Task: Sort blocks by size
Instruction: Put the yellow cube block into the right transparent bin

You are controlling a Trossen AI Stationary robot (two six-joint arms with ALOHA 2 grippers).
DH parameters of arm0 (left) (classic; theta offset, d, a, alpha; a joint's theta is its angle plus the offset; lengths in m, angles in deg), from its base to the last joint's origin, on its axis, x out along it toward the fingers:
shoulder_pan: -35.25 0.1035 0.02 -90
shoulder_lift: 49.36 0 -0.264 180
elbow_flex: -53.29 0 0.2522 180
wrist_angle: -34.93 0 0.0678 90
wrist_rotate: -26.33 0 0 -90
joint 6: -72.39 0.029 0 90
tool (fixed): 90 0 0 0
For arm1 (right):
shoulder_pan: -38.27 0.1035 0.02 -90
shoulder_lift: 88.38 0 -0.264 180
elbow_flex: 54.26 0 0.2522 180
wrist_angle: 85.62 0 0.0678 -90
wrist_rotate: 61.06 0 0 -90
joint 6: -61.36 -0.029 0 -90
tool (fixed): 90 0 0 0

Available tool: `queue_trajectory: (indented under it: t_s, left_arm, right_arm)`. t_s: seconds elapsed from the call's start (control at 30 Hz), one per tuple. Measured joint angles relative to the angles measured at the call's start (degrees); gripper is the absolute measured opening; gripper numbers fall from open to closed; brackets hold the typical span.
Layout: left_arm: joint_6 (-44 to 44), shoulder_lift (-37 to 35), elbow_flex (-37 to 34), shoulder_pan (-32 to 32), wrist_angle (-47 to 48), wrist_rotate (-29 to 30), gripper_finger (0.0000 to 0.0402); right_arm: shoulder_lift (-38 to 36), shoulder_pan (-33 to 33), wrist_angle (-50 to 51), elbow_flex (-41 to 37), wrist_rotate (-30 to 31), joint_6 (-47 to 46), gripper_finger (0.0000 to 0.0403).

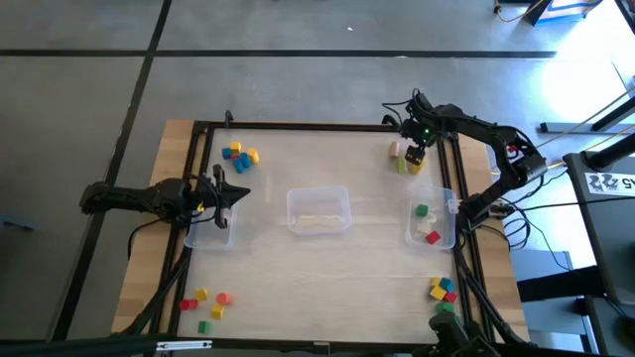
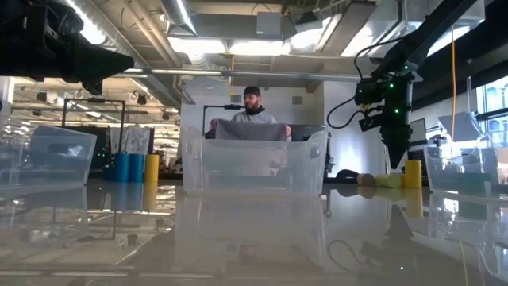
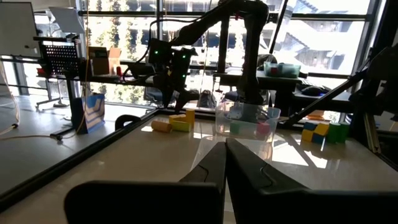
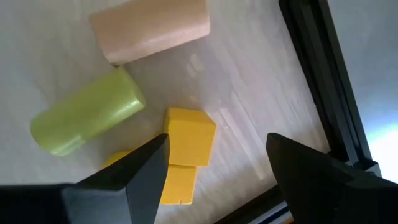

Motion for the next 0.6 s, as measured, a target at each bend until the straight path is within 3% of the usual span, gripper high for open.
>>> queue_trajectory:
  t_s: [0.6]
  left_arm:
    - [-0.34, 0.01, 0.0, -0.01, -0.02, -0.02, 0.0005]
  right_arm:
    - [1.29, 0.13, -0.34, 0.0, -0.44, -2.98, 0.0273]
